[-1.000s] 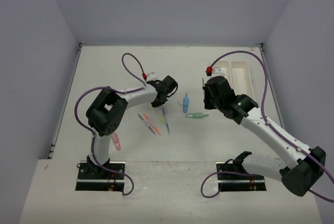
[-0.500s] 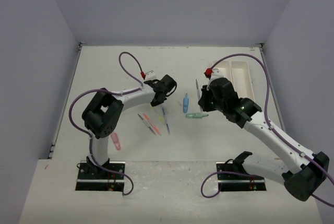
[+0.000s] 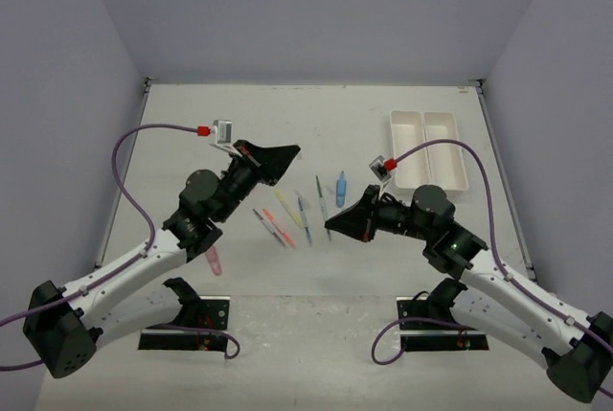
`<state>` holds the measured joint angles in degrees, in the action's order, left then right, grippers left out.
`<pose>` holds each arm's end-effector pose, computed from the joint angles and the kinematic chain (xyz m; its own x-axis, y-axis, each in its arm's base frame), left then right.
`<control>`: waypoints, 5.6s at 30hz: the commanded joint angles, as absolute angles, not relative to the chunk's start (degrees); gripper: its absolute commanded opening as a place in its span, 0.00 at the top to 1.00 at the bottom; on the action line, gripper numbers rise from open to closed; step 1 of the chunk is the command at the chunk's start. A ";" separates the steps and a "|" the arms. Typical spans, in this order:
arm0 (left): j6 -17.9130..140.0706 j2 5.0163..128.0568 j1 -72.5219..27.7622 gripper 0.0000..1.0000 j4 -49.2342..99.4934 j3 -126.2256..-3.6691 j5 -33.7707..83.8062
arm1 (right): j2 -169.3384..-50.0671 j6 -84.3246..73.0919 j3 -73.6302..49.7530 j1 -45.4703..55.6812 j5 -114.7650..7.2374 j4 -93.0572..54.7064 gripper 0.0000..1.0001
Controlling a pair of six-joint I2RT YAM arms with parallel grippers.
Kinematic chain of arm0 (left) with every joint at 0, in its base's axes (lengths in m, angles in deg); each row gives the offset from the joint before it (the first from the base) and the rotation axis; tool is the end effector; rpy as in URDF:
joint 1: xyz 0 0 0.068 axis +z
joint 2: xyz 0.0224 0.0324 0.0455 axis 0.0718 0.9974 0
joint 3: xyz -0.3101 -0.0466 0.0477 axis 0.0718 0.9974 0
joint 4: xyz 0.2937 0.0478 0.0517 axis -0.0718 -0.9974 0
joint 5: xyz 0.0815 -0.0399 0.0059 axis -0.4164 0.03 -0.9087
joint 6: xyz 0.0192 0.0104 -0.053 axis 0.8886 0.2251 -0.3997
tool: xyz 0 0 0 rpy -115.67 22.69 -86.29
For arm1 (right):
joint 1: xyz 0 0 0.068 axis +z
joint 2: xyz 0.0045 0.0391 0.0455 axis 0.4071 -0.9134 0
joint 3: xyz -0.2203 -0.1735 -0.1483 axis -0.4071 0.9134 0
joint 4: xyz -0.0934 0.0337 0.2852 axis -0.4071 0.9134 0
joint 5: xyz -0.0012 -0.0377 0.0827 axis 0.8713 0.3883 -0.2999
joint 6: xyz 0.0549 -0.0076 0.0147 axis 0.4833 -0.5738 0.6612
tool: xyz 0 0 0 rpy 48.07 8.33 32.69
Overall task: Sort the stationery into containers
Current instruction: Close the pen cap on the pen, then place the pen in the storage box.
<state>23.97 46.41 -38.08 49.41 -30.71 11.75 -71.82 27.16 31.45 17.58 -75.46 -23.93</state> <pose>0.1871 -0.1648 0.3574 -0.3778 -0.6675 -0.6417 0.4870 0.4461 -0.7508 0.1341 0.1456 0.3168 -0.6688 0.1491 -0.7283 -0.6700 0.3035 0.6774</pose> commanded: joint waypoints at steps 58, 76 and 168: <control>20.46 49.14 -38.72 0.88 69.88 -25.70 27.78 | -77.89 20.52 14.38 23.44 -60.30 -26.97 1.00; 25.80 47.12 -38.68 1.00 64.06 -30.63 31.17 | -80.20 16.33 15.18 23.53 -64.10 -26.94 1.00; 33.28 49.42 -39.47 0.00 -12.51 -65.94 -18.41 | -112.85 7.61 -9.09 -8.00 -32.76 16.20 1.00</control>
